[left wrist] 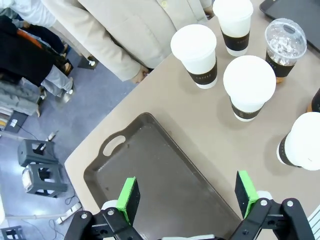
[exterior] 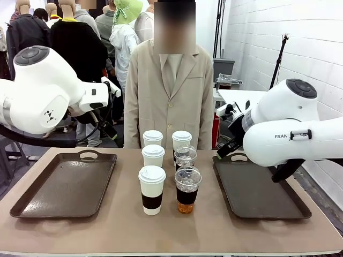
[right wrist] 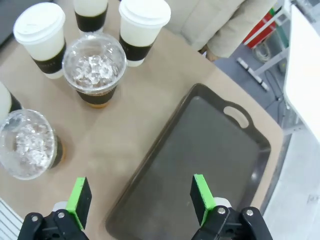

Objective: Distribute the coffee onto the tray.
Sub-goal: Pick up one iced Americano and place it on the right Handle tray.

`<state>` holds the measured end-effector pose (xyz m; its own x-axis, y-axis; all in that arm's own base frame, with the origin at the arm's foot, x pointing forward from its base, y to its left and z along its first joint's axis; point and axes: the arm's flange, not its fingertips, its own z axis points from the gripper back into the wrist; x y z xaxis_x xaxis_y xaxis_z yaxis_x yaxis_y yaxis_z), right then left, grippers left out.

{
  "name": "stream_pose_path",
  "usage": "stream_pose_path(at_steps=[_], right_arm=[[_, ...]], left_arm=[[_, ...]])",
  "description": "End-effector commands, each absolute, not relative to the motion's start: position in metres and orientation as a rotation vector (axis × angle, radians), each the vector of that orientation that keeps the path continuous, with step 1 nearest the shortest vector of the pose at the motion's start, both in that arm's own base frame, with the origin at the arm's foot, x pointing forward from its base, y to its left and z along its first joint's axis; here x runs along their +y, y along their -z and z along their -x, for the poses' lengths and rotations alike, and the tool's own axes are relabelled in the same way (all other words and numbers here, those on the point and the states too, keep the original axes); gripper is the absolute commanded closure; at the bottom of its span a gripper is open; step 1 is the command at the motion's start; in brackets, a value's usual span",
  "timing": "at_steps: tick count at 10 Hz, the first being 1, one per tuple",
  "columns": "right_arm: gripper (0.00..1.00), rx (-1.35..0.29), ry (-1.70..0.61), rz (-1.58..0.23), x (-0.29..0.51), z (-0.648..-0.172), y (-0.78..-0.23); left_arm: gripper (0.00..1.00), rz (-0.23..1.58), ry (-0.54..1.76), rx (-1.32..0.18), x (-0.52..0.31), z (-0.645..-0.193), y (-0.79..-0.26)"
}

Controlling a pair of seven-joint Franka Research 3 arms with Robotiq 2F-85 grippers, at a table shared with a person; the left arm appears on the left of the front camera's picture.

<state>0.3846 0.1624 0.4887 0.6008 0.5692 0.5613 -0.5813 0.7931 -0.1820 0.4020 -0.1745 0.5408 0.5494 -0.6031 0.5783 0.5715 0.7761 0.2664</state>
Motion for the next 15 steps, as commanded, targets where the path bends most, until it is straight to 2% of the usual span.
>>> stream_pose_path(at_steps=[1,6,11,15], right_arm=[[0.00,-0.629,-0.717,-0.045,0.161,-0.385,-0.485],[0.00,-0.776,-0.744,-0.238,0.122,-0.359,-0.499],[0.00,-0.876,-0.753,-0.429,0.078,-0.353,-0.488],[0.00,-0.905,-0.776,-0.543,0.047,-0.347,-0.477]], left_arm=[[0.00,-0.075,0.713,-0.706,-0.168,-0.402,-0.539],[0.00,0.104,0.698,-0.812,-0.129,-0.394,-0.532],[0.00,0.334,0.765,-0.905,-0.110,-0.391,-0.533],[0.00,0.365,0.803,-0.989,-0.092,-0.399,-0.523]])
